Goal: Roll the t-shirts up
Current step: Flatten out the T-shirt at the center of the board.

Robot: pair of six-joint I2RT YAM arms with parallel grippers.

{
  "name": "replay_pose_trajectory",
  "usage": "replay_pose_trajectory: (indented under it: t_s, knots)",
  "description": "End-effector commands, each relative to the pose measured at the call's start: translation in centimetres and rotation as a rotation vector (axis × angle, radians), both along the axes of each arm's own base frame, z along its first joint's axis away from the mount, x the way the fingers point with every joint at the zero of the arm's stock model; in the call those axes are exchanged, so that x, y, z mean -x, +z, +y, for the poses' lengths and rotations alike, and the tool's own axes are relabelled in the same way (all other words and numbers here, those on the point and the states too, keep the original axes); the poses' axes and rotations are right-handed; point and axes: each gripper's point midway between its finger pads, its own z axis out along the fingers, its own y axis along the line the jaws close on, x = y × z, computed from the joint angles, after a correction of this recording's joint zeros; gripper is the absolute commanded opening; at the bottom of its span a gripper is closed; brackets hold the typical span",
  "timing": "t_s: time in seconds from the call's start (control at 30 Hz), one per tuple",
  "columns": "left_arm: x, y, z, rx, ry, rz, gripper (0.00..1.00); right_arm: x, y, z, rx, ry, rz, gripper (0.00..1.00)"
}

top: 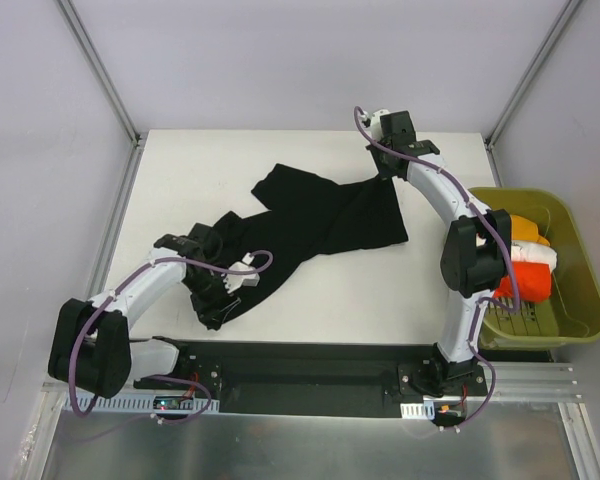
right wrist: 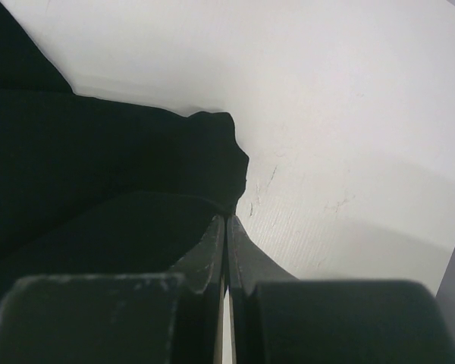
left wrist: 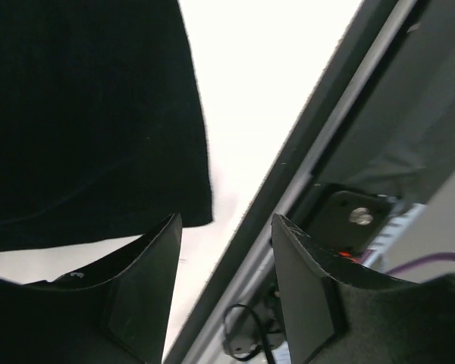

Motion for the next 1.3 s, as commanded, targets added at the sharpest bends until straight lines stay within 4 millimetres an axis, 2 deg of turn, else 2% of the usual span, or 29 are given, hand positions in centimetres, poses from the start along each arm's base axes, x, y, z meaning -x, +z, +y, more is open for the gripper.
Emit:
replay_pose_trajectory:
  t_s: [0.0,0.17,0.37,0.5,0.63,0.8,0.93,1.13,1.27]
  knots:
    - [-1.4,-2.1,1.5,-0.099,-0.09,-0.101,0.5,-0.4,2.7,-0.6,0.0,-0.01,-0.072,0.01]
    - [-1.3,-3.5,1.4,-0.134,-0.138,-0.114,0.5,-0.1,2.8,-0.5,-0.001,-0.008,-0.072,0.01]
    - [-1.5,-5.2,2.3,-0.201,-0.161,-0.153,0.45,-0.2,3.0,-0.7,0.001,-0.012,-0.077,0.01]
    - [-1.6,-5.1,2.8,-0.218,-0.168,-0.183,0.45,-0.2,3.0,-0.8,0.003,-0.012,-0.077,0.01]
    - [-1.2,-4.0,3.0,-0.205,-0.191,-0.224,0.47,-0.3,3.1,-0.9,0.01,-0.013,-0.081,0.01]
    - [-1.0,-3.4,3.7,-0.217,-0.243,-0.265,0.43,-0.6,3.4,-0.7,0.006,-0.014,-0.092,0.01]
    - [-0.5,-3.8,4.1,-0.226,-0.281,-0.247,0.41,-0.7,3.5,-0.6,0.004,-0.011,-0.095,0.01]
    - [-0.2,-4.0,3.5,-0.2,-0.28,-0.213,0.43,-0.7,3.8,-0.7,0.013,-0.012,-0.097,0.01]
    - [0.5,-4.5,3.9,-0.219,-0.304,-0.198,0.44,-0.7,3.5,-0.9,0.016,-0.013,-0.093,0.01]
